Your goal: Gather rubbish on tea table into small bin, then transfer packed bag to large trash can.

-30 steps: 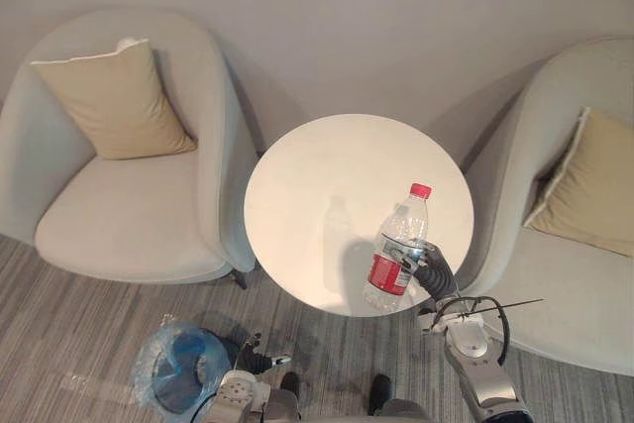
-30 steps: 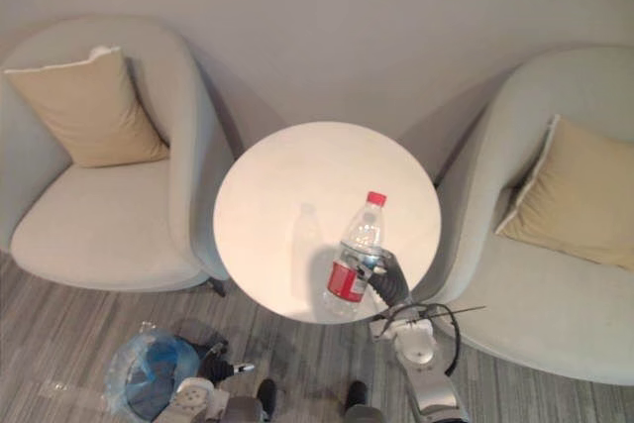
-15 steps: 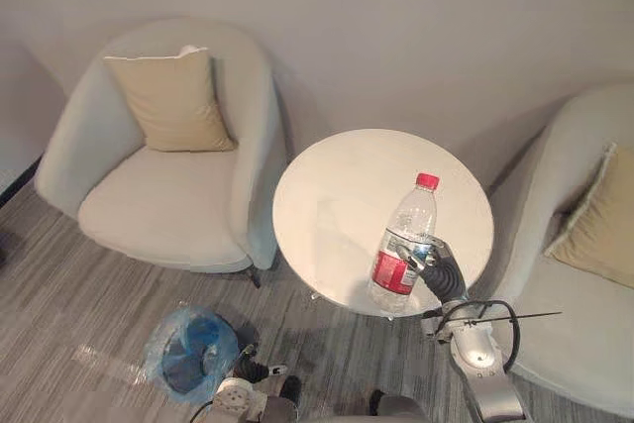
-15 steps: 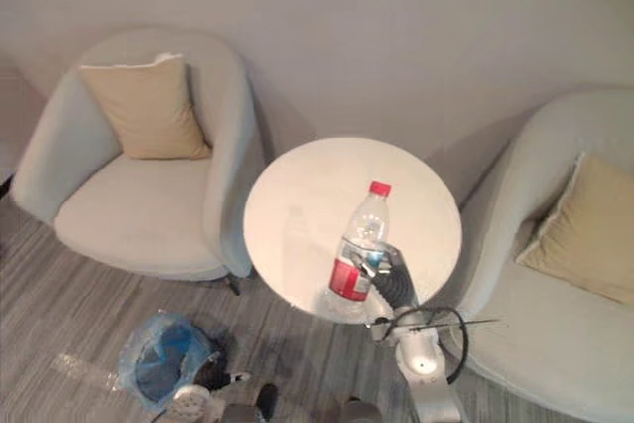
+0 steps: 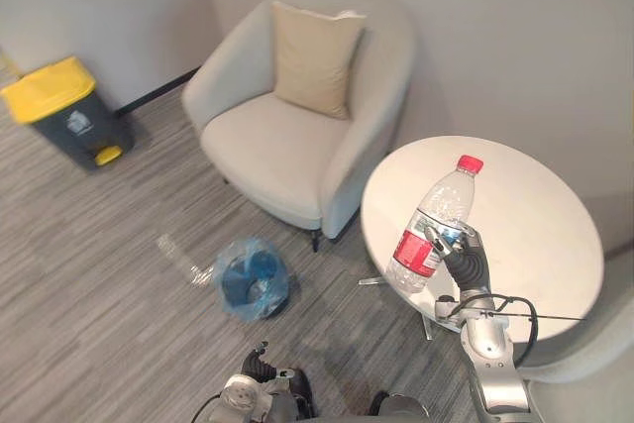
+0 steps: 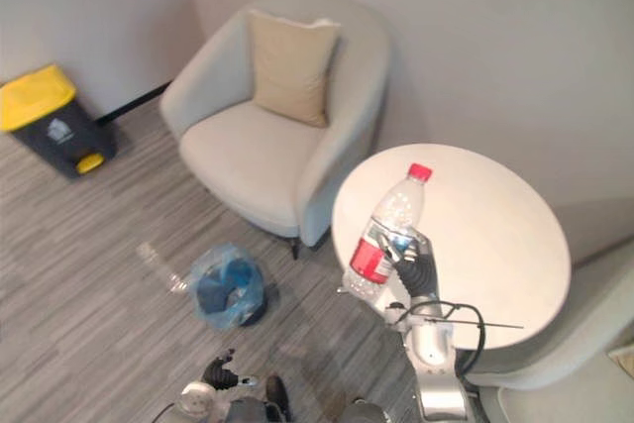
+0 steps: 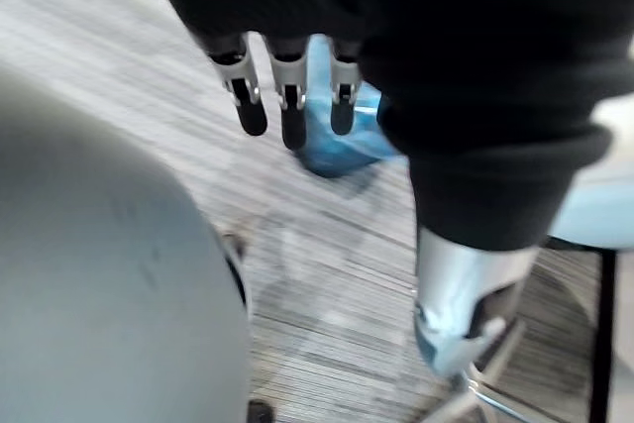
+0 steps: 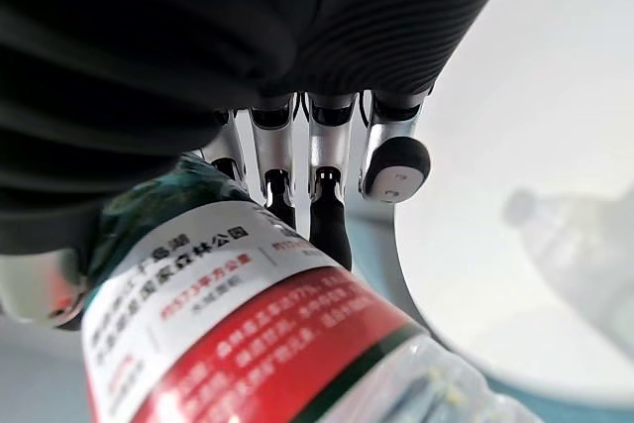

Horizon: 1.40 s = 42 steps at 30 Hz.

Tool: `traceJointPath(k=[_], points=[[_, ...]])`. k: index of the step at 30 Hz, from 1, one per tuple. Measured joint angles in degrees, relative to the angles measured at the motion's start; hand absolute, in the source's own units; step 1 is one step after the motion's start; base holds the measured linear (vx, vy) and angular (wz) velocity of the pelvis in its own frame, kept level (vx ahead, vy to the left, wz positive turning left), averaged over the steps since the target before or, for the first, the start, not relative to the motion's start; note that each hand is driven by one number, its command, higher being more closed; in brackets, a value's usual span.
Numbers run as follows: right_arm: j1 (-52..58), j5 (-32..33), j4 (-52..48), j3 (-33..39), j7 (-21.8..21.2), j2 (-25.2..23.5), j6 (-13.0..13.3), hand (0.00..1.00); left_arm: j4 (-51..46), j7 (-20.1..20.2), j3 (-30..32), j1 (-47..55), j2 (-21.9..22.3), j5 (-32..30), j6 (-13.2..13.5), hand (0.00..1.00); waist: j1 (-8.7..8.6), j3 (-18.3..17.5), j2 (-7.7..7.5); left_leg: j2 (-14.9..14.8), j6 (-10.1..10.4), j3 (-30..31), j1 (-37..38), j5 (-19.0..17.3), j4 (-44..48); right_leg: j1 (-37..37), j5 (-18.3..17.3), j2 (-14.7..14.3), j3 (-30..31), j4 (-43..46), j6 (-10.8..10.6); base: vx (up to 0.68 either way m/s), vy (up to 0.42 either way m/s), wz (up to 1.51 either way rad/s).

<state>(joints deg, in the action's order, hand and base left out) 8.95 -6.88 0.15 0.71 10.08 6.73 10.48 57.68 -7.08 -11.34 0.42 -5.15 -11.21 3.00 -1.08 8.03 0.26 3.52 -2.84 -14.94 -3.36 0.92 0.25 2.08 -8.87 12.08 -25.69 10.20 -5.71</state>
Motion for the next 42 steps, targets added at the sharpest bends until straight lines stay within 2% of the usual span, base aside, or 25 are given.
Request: traceJointPath(k=[4,6,7,9,10,12,14,16,18,19,20,22,23,24,26,27,29,30,31,32,34,36,38,42], points=[[-0.62,-0.01,2.19,-2.6,-0.22,-1.45,-0.22,1.0,0.1,-0.05,0.19,0.27,-0.37,0.08,0.09,0.0,0.7,0.58,0.41,1.73,-1.33,0.45,1.3,-1.11,-0.05,0.91,-0.84,1.76,0.73,1.8,-1.15,0.0,0.093,0.07],[-0.9,-0.08,3.44,-3.03,-0.37,-1.67,-0.38,1.0,0.16,-0.22,0.29,0.29,-0.71,0.08,-0.06,0.0,0.64,0.97,-0.08,3.26,-2.23,0.91,1.42,-2.86,0.38,0.77,-3.34,3.42,1.06,3.94,-2.77,0.01,0.076,0.29],[-0.79,-0.12,3.5,-2.92,-0.52,-1.67,-0.48,1.0,0.25,-0.33,0.37,0.29,-0.96,0.23,-0.06,0.0,-0.05,1.41,-0.41,4.07,-2.72,1.67,1.43,-3.57,1.54,0.57,-5.51,3.82,2.99,6.06,-0.66,0.07,0.053,0.49],[-0.5,-0.62,3.42,-2.35,-0.66,-1.63,-0.75,1.0,0.28,-0.48,0.78,0.3,-1.18,0.49,-0.06,0.0,-0.56,1.78,-0.87,5.21,-3.75,4.85,1.46,-4.7,3.72,-0.08,-8.8,1.72,9.28,7.9,3.56,0.12,0.006,0.66],[-0.48,-1.28,3.48,-1.96,-0.81,-1.49,-0.91,1.0,0.34,-0.54,1.0,0.29,-1.38,1.3,-0.14,0.0,-1.22,1.81,-0.79,5.74,-4.92,7.87,1.7,-5.09,4.46,-1.45,-8.98,-0.26,13.62,11.2,4.7,0.2,-0.027,0.83],[-0.73,-2.05,3.74,-1.39,-1.17,-0.93,-1.44,1.0,0.33,-0.6,1.62,0.09,-1.48,2.13,-0.52,0.0,-1.59,2.76,-0.6,4.74,-5.31,10.4,2.83,-5.37,4.67,-5.11,-10.06,-4.45,17.34,15.6,4.93,0.22,-0.034,0.7],[-1.44,-2.02,5.52,-1.95,-1.47,-0.27,-1.44,1.0,0.8,-0.59,3.09,0.08,-1.39,2.43,-0.82,0.0,-1.39,3.34,-0.08,2.38,-3.85,12.47,5.72,-6.88,4.86,-8.78,-9.82,-9.33,19.0,15.42,4.44,0.25,-0.028,0.39],[-1.17,-1.99,5.55,-2.46,-1.74,-0.21,-1.42,1.0,1.68,-0.55,3.24,0.22,-2.01,2.43,-0.88,0.0,-1.51,3.23,-0.13,1.68,-2.35,13.53,7.38,-7.91,4.98,-11.51,-7.22,-11.72,22.17,13.12,3.56,0.28,-0.047,0.4],[0.77,-1.94,5.04,-2.62,-2.07,-0.14,-1.35,1.0,2.63,-0.53,3.66,0.27,-2.22,2.29,-0.98,0.0,-2.16,2.04,-2.12,2.62,-0.75,16.29,8.83,-9.64,5.49,-12.94,-1.9,-11.5,24.94,8.46,4.03,0.37,-0.115,0.71],[1.63,-1.92,5.04,-2.58,-2.29,-0.14,-1.38,1.0,2.7,-0.51,3.98,0.31,-2.23,2.3,-1.12,0.0,-2.43,1.75,-2.57,2.89,-0.34,17.55,8.96,-10.58,6.59,-12.47,1.75,-10.91,24.63,6.7,4.2,0.42,-0.138,0.87],[2.48,-1.94,5.12,-2.47,-2.56,0.15,-1.56,1.0,2.68,-0.53,5.31,0.38,-1.78,2.35,-1.16,0.0,-2.18,1.46,-2.21,2.15,0.51,18.67,8.82,-12.05,8.29,-11.07,3.43,-11.12,23.0,5.65,5.53,0.42,-0.114,0.74],[2.59,-1.95,4.9,-2.42,-3.01,0.11,-1.66,1.0,2.39,-0.55,6.08,0.51,-0.48,2.33,-1.15,0.0,-1.92,0.91,-0.55,1.03,2.12,18.63,6.93,-13.0,11.61,-9.66,3.84,-11.31,20.94,2.88,6.63,0.38,-0.095,0.54],[2.24,-1.92,4.89,-2.4,-3.17,0.11,-1.74,1.0,2.37,-0.45,7.28,0.5,0.37,2.3,-1.16,0.0,-1.95,0.96,0.31,0.62,3.83,18.21,5.71,-13.95,14.64,-8.65,3.78,-11.32,20.28,1.84,6.99,0.32,-0.091,0.46],[2.35,-1.87,4.53,-2.58,-3.21,0.06,-1.97,1.0,2.32,-0.48,8.48,0.53,1.42,2.31,-1.19,0.0,-1.86,1.0,0.73,-0.65,5.04,15.1,4.53,-14.69,20.28,-6.03,3.5,-11.42,19.96,0.02,7.43,0.38,-0.092,0.45],[2.09,-1.69,4.13,-3.05,-3.18,-0.05,-1.94,1.0,1.81,-0.46,8.27,0.72,1.31,2.2,-1.16,0.0,-1.64,1.18,0.58,-3.7,5.76,10.36,3.25,-16.2,27.71,-1.72,3.03,-11.33,19.86,-1.81,8.13,0.29,-0.044,0.35],[1.45,-1.54,4.13,-3.03,-2.86,-0.11,-1.87,1.0,1.21,-0.48,7.51,0.93,1.28,2.19,-1.1,0.0,-1.63,1.26,0.39,-6.44,5.99,7.62,2.88,-17.2,29.06,0.12,3.03,-10.83,19.86,-1.91,8.14,0.2,0.02,0.22],[0.56,-1.47,4.14,-2.82,-2.45,-0.18,-1.84,1.0,0.66,-0.44,6.64,0.75,1.34,2.2,-1.11,0.0,-1.65,1.2,-0.06,-8.8,6.0,5.82,0.83,-17.7,27.04,0.54,2.99,-9.3,19.65,-1.87,8.05,0.17,0.086,0.17],[0.4,-1.48,4.14,-2.34,-2.29,-0.04,-1.82,1.0,0.19,-0.48,5.77,0.75,1.28,2.18,-1.12,0.0,-1.73,1.3,-0.06,-9.61,6.45,5.79,0.13,-17.23,23.96,0.63,2.93,-8.57,19.44,-1.87,7.85,0.16,0.191,0.28],[1.08,-1.47,4.01,-1.07,-2.06,0.33,-1.83,1.0,0.27,-0.48,4.37,0.74,1.45,1.8,-1.22,0.0,-2.12,0.82,1.12,-12.08,7.69,6.03,-0.5,-8.85,14.85,1.29,1.65,-8.33,18.06,-1.7,5.67,0.14,0.193,0.27],[1.35,-1.49,3.91,-0.72,-1.94,0.68,-1.84,1.0,0.27,-0.43,3.8,0.84,1.49,1.54,-1.22,0.0,-2.33,0.69,2.11,-12.95,9.57,6.94,-0.61,-7.24,13.73,1.62,0.75,-8.69,17.9,-1.64,4.48,0.15,0.204,0.2],[1.45,-1.73,4.72,-0.8,-1.38,-0.49,-1.98,1.0,0.35,-0.52,2.35,0.07,0.0,0.35,-1.18,0.0,-2.32,1.27,0.48,-10.4,9.68,7.34,1.1,-8.1,11.36,1.81,-0.06,-6.48,18.44,-1.61,2.84,0.09,0.193,0.08],[1.81,-1.96,4.89,-1.17,-1.42,-0.85,-1.98,1.0,0.35,-0.51,2.45,0.21,-0.42,0.09,-1.2,0.0,-2.23,1.28,0.01,-9.69,9.57,6.89,1.78,-8.03,10.63,2.02,0.0,-5.76,18.79,-1.6,2.73,0.04,0.132,-0.02],[1.72,-2.21,5.33,-1.69,-1.44,-1.46,-1.98,1.0,0.48,-0.52,2.39,0.27,-0.92,-0.04,-1.19,0.0,-2.09,1.27,0.0,-8.98,9.15,5.86,3.31,-7.77,9.56,2.4,0.51,-5.1,20.05,-1.63,1.89,0.04,0.098,-0.22],[1.13,-3.03,8.0,-2.54,-1.15,-1.64,-1.99,1.0,1.54,-0.61,2.46,0.28,-1.28,0.03,-1.18,0.0,-2.24,1.28,0.2,-9.07,8.64,3.89,5.36,-7.43,7.62,2.24,0.67,-5.23,21.89,-1.49,1.71,0.01,0.027,-0.27]])
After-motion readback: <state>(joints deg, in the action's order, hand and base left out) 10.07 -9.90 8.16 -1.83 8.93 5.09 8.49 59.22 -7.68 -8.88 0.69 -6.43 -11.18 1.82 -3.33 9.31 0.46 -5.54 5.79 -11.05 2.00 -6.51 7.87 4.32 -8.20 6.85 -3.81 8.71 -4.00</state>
